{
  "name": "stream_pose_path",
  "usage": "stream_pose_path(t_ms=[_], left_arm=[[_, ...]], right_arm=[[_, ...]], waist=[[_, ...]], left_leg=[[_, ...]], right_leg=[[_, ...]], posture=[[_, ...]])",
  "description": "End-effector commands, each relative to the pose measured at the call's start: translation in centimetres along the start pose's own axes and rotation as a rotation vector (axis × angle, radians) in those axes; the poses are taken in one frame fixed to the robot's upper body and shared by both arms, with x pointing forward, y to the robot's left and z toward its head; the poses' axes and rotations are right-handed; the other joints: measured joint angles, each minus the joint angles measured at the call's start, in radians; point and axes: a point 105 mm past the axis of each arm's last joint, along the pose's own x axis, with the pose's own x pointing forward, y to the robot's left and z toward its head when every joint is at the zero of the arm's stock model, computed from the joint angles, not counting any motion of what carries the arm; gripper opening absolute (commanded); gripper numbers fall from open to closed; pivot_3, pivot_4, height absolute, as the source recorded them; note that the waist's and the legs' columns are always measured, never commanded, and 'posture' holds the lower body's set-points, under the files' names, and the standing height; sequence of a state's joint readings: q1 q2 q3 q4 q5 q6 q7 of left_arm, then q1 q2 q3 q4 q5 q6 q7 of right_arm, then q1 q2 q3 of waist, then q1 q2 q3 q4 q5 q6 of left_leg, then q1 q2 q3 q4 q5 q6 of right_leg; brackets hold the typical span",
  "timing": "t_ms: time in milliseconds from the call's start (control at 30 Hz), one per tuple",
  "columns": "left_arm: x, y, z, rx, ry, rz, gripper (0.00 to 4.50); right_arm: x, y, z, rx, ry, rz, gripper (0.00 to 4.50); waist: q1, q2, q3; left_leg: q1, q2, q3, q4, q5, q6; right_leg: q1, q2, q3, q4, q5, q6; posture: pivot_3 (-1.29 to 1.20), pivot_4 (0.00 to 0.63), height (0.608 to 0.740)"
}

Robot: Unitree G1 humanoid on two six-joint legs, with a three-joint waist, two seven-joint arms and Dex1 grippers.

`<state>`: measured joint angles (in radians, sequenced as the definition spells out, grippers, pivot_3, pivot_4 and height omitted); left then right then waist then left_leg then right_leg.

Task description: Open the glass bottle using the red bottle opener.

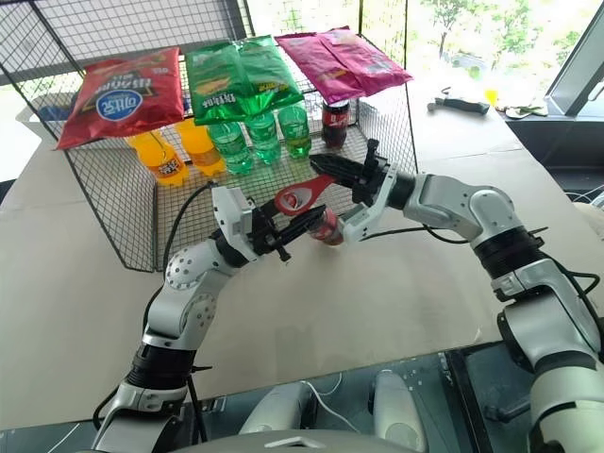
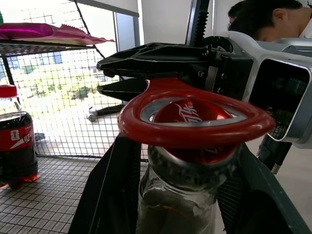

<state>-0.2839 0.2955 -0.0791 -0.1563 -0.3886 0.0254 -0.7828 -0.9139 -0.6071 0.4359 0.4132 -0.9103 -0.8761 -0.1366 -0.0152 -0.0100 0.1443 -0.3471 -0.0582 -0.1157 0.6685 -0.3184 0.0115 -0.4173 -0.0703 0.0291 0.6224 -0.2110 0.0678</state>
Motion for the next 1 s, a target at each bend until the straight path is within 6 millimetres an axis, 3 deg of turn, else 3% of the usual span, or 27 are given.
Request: stream_pose_path(t_ms=[33,367,533,767,1000], left_arm=[[-1.0,0.0,-1.8,-0.055,0.071,0.017,1.46],[0.1,0.7,-1.1,-0.048,0.047,0.019,1.44],[2.2,1.0,-1.1,-0.050,0.022,-0.012,1.43],[4.3,1.1,-2.7,-0.070,0.037,-0.055,1.38],[5.4,1.2,-3.7,-0.077,0.052,-0.067,1.35]], right_arm=[[-0.7,-5.4,-3.0,-0.026,0.112,-0.205,0.00],[-2.1,-4.2,-5.1,0.074,0.224,-0.207,0.00],[-3.1,-2.8,-6.1,0.116,0.282,-0.184,0.00],[-4.7,-1.0,-7.9,0.178,0.397,-0.160,0.00],[-5.2,-0.7,-8.7,0.127,0.428,-0.125,0.00]], waist=[[0.000,0.000,0.000],[-0.001,0.000,0.001],[0.000,0.000,0.001],[-0.001,0.000,0.001],[-0.001,-0.001,0.001]], left_leg=[[0.000,0.000,0.000,0.000,0.000,0.000],[0.000,0.000,0.000,0.000,0.000,0.000],[0.000,0.000,0.000,0.000,0.000,0.000],[0.000,-0.001,0.001,0.001,0.000,0.000],[0.000,-0.001,0.001,0.002,0.000,0.000]], right_leg=[[0.000,0.000,0.000,0.000,0.000,0.000],[0.000,0.000,0.000,0.000,0.000,0.000],[0.000,0.000,0.000,0.000,0.000,0.000],[0.000,0.000,0.000,0.000,0.000,0.000],[0.000,0.000,0.001,0.002,0.000,0.000]], posture=[[0.00,0.150,0.740],[0.00,0.150,0.740],[0.00,0.150,0.740],[0.00,0.150,0.740],[0.00,0.150,0.740]])
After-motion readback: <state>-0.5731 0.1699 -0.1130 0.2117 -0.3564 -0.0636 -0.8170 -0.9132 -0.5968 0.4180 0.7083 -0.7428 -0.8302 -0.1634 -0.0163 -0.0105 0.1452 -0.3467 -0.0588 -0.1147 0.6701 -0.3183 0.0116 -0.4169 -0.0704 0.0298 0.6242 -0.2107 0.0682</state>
